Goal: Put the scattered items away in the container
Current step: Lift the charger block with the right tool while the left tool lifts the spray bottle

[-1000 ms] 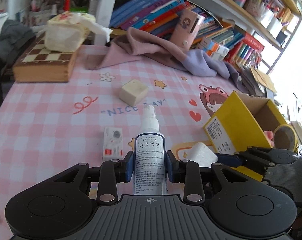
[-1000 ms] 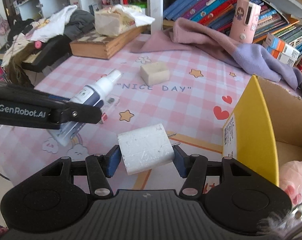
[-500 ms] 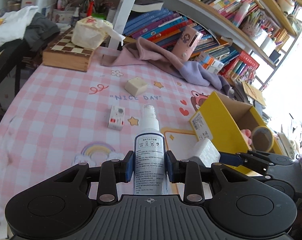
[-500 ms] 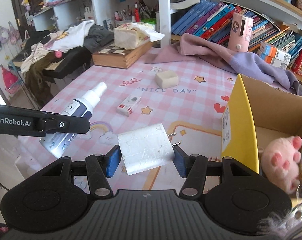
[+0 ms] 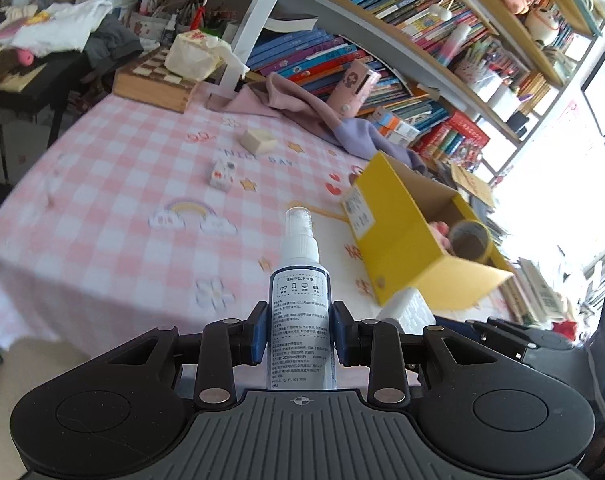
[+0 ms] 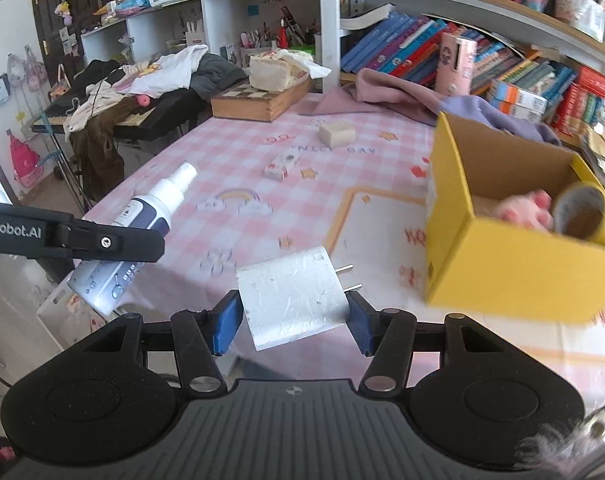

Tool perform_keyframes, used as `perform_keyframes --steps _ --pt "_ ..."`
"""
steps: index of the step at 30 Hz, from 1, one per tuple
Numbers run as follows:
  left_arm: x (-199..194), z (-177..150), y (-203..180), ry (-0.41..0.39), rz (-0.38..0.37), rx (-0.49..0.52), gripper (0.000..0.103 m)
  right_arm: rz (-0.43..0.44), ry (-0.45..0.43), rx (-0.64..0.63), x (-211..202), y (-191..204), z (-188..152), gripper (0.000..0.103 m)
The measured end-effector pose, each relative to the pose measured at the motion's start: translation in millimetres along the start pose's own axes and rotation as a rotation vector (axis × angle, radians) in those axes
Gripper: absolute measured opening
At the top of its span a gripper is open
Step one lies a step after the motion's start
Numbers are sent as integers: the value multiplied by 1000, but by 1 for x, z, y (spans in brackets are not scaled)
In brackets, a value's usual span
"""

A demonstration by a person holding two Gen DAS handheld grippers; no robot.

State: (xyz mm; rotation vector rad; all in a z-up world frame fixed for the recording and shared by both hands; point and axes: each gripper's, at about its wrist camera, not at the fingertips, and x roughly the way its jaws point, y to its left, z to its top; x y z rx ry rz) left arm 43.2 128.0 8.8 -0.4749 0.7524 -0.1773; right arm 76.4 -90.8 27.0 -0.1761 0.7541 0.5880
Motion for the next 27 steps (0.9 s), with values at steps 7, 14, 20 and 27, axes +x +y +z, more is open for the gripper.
perform_keyframes --steps 7,14,20,27 --pt "-19 -27 -18 14 -50 14 31 -68 2 68 -42 -7 -34 54" --pt "-14 -44 -40 59 -125 48 31 -149 11 106 -75 -14 -64 53" --pt "-10 -52 -58 84 -173 88 31 -219 6 186 -94 -30 -78 53" --pt "0 -59 -73 143 -221 132 31 -258 0 243 -107 -40 -89 54"
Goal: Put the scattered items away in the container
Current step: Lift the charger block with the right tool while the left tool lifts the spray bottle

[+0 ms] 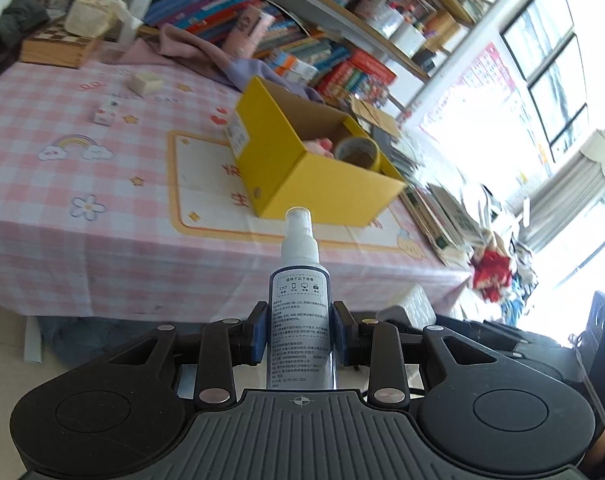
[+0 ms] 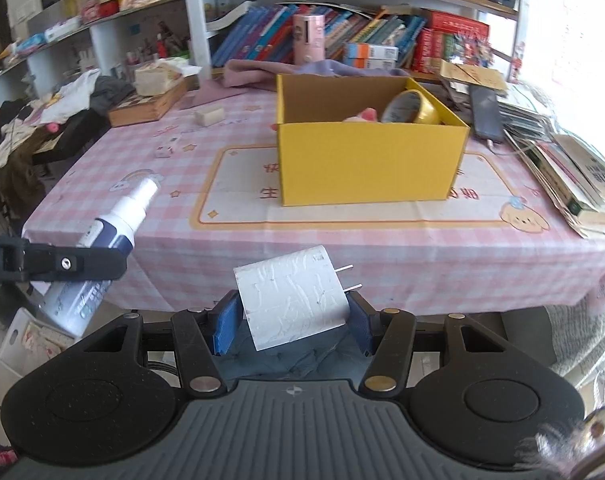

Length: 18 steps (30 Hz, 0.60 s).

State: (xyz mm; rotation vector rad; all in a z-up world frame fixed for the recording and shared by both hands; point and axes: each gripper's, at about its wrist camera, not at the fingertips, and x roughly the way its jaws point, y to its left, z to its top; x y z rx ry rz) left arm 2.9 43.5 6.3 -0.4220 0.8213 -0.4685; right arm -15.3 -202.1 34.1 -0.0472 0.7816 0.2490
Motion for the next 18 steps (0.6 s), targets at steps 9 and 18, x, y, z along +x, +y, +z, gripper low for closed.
perform_keyframes --steps 9,18 --pt "15 4 -16 41 -39 61 31 -45 13 78 -3 -20 -8 53" --pt "31 6 -30 68 -68 79 31 -73 24 95 -5 -34 -12 53"
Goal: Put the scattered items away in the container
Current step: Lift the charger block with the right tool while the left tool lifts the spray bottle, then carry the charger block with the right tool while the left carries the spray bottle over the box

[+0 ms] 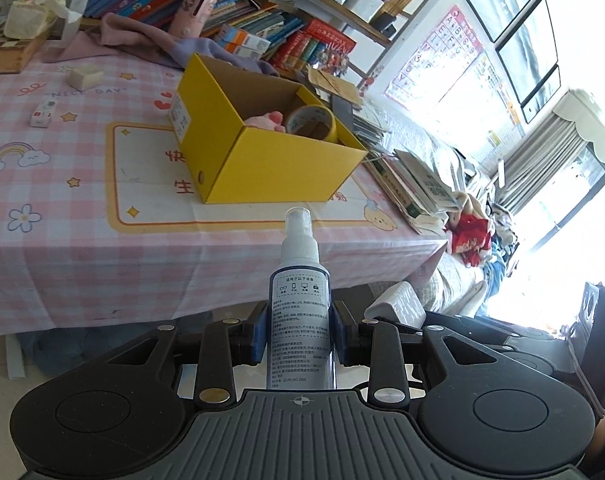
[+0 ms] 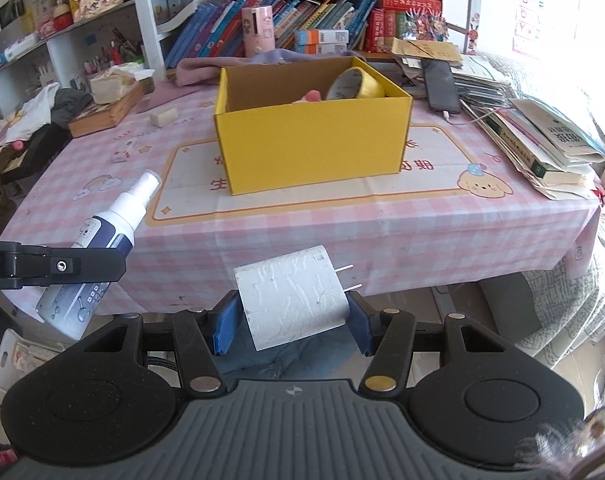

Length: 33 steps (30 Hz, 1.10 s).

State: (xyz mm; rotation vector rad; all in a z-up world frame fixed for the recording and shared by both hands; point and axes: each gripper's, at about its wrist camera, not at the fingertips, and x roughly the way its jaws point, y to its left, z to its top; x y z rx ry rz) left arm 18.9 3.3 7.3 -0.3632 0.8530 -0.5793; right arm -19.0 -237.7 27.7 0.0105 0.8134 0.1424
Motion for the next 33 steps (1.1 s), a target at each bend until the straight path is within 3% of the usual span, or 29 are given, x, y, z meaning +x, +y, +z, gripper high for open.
perform_keyframes --steps 33 --pt "28 6 -18 39 -107 30 31 -88 16 2 -8 -16 -1 53"
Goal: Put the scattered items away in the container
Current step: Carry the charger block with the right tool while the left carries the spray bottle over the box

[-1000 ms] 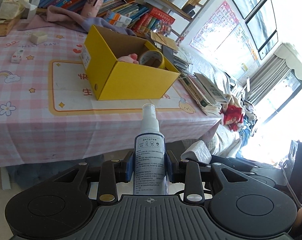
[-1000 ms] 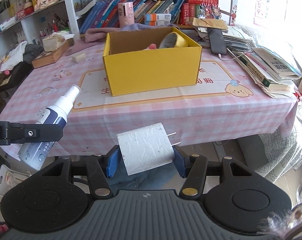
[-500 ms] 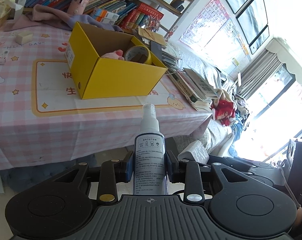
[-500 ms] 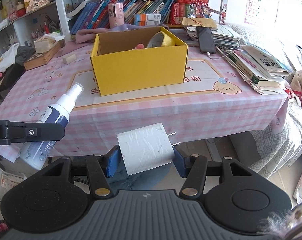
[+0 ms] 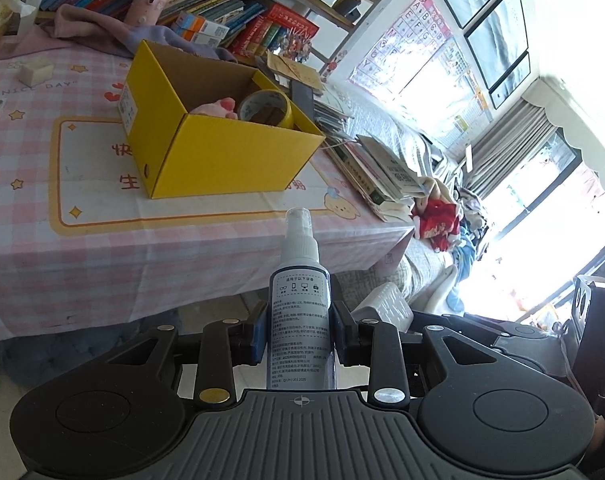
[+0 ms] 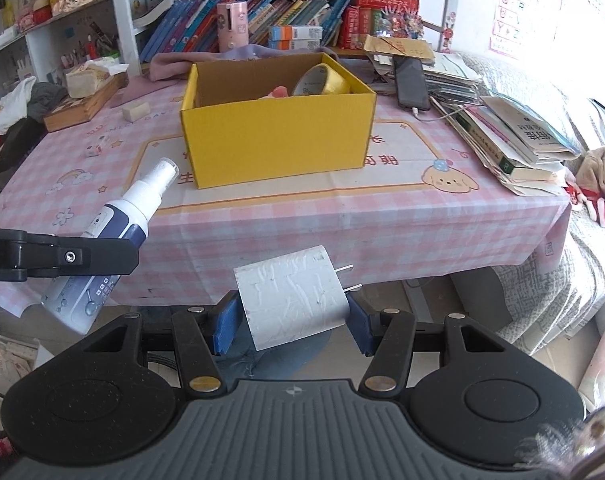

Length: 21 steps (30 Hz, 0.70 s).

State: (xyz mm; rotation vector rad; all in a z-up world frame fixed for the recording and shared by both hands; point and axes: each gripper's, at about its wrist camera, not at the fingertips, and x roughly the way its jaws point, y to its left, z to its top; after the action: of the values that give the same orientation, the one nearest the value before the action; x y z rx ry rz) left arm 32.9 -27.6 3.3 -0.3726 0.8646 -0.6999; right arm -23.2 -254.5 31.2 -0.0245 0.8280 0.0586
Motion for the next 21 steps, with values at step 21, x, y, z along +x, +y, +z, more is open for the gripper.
perform_keyframes --steps 21 --pt "45 94 -8 -142 26 115 31 42 -167 -34 51 -32 92 53"
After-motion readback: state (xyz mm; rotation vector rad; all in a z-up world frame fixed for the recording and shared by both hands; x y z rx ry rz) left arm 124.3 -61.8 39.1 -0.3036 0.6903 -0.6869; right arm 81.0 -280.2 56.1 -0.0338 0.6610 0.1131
